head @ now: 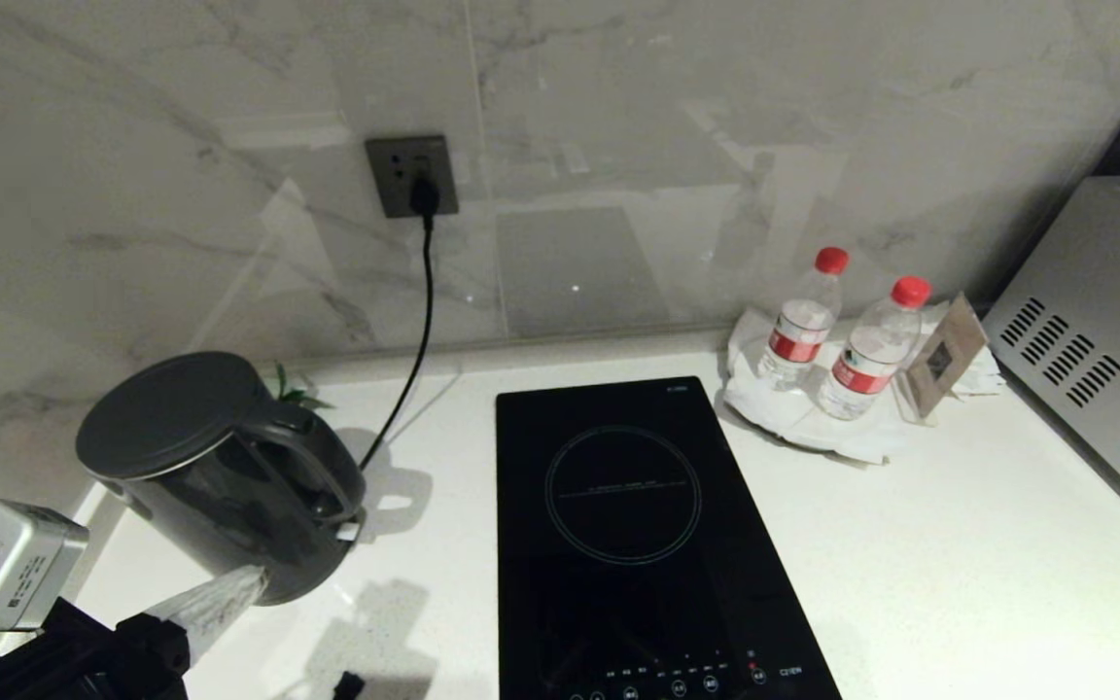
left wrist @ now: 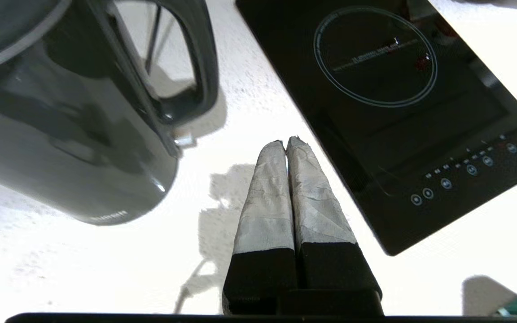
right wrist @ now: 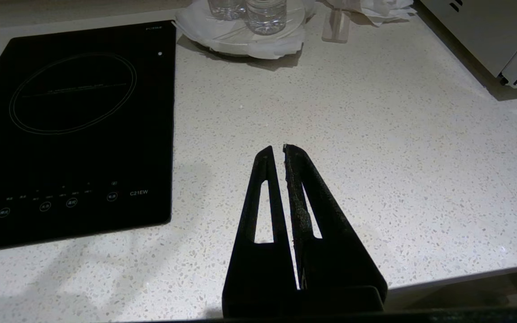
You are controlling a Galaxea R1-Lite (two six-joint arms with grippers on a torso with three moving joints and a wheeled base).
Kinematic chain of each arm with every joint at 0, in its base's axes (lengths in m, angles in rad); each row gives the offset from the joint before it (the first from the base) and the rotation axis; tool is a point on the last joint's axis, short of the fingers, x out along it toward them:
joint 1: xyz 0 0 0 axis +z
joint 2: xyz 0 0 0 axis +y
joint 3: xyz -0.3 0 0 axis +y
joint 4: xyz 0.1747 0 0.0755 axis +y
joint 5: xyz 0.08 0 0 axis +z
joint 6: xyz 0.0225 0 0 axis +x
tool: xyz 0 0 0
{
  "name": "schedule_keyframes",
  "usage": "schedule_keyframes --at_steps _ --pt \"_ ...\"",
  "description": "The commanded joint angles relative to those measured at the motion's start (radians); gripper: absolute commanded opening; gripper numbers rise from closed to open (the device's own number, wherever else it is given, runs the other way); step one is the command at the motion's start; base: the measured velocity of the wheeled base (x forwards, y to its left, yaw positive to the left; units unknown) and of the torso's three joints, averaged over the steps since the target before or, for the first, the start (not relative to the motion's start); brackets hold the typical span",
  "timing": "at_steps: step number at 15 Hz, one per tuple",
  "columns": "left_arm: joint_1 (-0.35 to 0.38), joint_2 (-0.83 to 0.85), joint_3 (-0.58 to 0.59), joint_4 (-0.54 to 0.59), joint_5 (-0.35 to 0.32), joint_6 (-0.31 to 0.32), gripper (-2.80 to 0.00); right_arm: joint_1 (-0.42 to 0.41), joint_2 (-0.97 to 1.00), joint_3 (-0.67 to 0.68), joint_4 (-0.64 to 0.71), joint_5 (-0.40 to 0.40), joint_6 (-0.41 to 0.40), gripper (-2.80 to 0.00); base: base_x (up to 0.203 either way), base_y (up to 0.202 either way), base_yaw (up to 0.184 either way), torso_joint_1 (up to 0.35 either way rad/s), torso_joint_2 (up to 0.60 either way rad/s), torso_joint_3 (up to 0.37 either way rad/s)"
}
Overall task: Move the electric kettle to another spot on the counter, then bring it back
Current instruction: Pick up the kettle
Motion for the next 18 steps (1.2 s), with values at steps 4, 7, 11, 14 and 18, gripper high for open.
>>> schedule_keyframes --at_steps 4,7,11,14,18 --pt "-0.054 0.171 -0.013 -0.111 0.068 -0.010 -2.80 0.000 0.000 0.000 0.000 0.000 0.000 -2.80 0.000 0.000 0.000 0.000 0.00 0.000" --pt "-0.133 0.280 -0.014 -0.251 0.180 -0.013 -2.80 0.000 0.000 0.000 0.000 0.000 0.000 -2.80 0.000 0.000 0.000 0.000 0.00 0.000" --pt "-0.143 0.288 -0.017 -0.275 0.188 -0.011 0.00 0.000 0.000 0.000 0.000 0.000 0.000 -2.80 0.000 0.000 0.000 0.000 0.00 0.000" --pt "-0.147 0.323 -0.028 -0.278 0.188 -0.016 0.00 0.000 0.000 0.000 0.000 0.000 0.000 -2.80 0.000 0.000 0.000 0.000 0.00 0.000" --pt "-0.148 0.401 -0.071 -0.328 0.190 -0.027 0.00 0.000 0.000 0.000 0.000 0.000 0.001 -2.80 0.000 0.000 0.000 0.000 0.00 0.000"
